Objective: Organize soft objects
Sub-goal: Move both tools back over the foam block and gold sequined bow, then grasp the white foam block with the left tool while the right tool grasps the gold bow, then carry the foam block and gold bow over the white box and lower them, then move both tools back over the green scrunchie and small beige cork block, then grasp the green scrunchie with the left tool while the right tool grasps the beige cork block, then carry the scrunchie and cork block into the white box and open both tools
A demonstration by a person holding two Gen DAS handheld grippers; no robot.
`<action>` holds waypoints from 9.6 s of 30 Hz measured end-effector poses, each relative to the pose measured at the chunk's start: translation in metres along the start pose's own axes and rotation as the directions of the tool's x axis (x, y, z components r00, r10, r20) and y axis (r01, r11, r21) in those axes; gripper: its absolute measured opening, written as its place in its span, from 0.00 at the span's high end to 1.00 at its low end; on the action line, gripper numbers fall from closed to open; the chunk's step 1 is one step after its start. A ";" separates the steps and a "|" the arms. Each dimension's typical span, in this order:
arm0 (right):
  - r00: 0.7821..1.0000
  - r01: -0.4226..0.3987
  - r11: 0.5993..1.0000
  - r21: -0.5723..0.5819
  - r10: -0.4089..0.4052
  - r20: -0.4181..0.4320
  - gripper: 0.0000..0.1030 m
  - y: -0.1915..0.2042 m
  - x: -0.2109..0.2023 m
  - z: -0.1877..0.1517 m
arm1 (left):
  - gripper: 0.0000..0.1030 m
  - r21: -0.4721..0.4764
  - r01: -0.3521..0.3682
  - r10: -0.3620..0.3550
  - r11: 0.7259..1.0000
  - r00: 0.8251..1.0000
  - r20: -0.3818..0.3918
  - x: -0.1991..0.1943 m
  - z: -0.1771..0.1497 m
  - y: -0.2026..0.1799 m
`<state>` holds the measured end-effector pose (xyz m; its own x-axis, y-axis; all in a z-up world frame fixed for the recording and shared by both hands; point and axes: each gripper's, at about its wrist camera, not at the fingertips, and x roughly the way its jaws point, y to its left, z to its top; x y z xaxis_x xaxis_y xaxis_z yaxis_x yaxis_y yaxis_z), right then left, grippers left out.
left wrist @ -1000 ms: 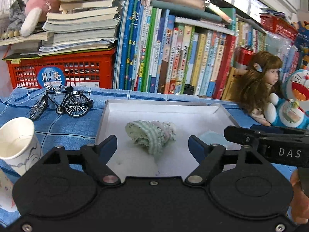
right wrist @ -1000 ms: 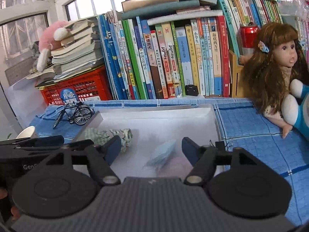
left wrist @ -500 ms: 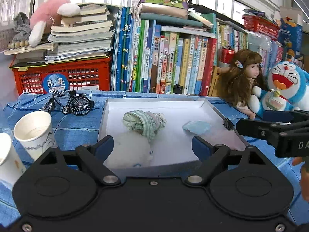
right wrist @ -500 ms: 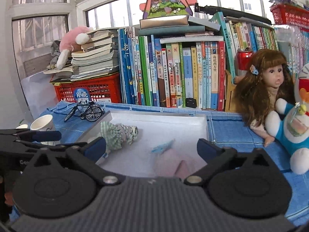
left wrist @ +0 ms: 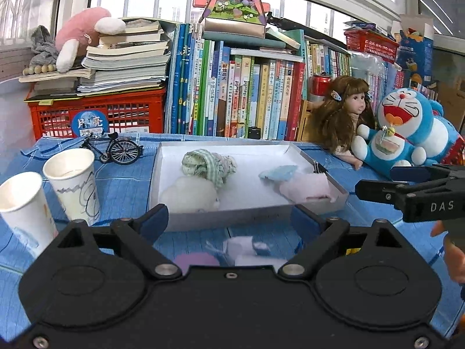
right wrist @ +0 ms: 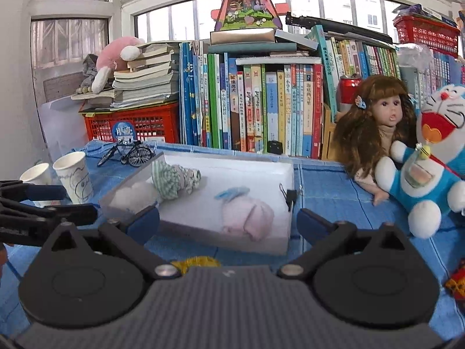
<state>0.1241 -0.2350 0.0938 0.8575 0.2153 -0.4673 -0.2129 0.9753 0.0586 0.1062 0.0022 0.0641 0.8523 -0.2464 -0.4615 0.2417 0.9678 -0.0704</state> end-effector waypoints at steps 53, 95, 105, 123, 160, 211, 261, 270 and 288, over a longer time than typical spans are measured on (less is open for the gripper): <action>0.987 -0.041 0.998 0.047 0.048 -0.154 0.33 0.005 0.027 -0.050 | 0.58 -0.124 0.070 -0.081 0.990 0.993 -0.085 -0.008 -0.046 -0.005; 0.998 0.060 0.993 0.104 -0.064 0.028 0.51 -0.023 0.019 0.058 | 0.58 -0.200 -0.022 0.028 0.980 0.999 0.024 0.053 0.079 0.040; 0.995 0.092 0.984 0.153 -0.095 0.010 0.51 -0.028 0.053 0.075 | 0.58 -0.215 -0.037 0.042 0.976 0.999 0.016 0.095 0.092 0.053; 0.980 0.187 0.971 0.151 -0.174 -0.094 0.49 -0.029 0.133 0.074 | 0.58 -0.166 -0.123 0.115 0.978 0.992 -0.061 0.170 0.094 0.063; 0.993 0.090 0.970 0.225 -0.071 -0.091 0.07 -0.038 0.156 0.052 | 0.13 -0.204 -0.090 0.077 0.975 0.994 -0.074 0.175 0.080 0.048; 0.996 0.015 0.998 -0.060 -0.021 -0.091 0.00 -0.013 -0.042 -0.093 | 0.07 0.062 0.166 -0.162 0.984 0.985 -0.066 -0.042 -0.092 -0.055; 0.997 0.043 0.998 -0.043 -0.045 -0.057 0.74 -0.006 -0.028 -0.046 | 0.71 0.025 0.072 -0.074 0.997 0.988 0.136 -0.028 0.007 -0.014; 0.998 0.036 0.999 0.008 -0.035 -0.057 0.74 -0.015 0.004 0.002 | 0.71 -0.117 0.007 0.005 0.993 0.995 0.104 0.039 0.063 0.023; 0.984 0.102 0.992 0.072 -0.090 -0.156 0.74 -0.034 0.078 0.020 | 0.71 -0.232 -0.106 0.104 0.967 0.994 -0.019 0.123 0.056 0.055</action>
<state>0.2072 -0.2506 0.0729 0.7897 0.1163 -0.6024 -0.0900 0.9932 0.0737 0.2502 0.0225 0.0530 0.8638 -0.1432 -0.4831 0.0359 0.9738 -0.2246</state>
